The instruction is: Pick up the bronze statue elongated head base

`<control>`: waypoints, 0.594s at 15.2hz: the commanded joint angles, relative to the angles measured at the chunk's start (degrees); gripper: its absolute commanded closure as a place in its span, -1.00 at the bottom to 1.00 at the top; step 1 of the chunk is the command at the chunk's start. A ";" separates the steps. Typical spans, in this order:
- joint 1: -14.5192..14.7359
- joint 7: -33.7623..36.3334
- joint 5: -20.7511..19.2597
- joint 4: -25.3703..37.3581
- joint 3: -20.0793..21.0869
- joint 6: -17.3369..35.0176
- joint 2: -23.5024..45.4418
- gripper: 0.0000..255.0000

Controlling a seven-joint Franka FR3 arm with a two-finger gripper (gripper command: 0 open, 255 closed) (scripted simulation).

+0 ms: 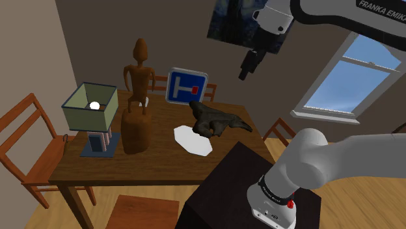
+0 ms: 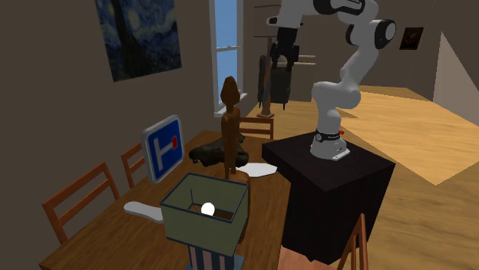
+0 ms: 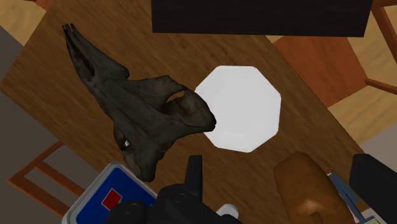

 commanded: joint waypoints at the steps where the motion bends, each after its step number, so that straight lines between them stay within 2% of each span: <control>1: 0.00 0.00 0.00 0.00 0.00 0.00 0.00 -1.00; 9: 5.01 -7.87 4.36 4.19 -3.25 12.19 13.77 -1.00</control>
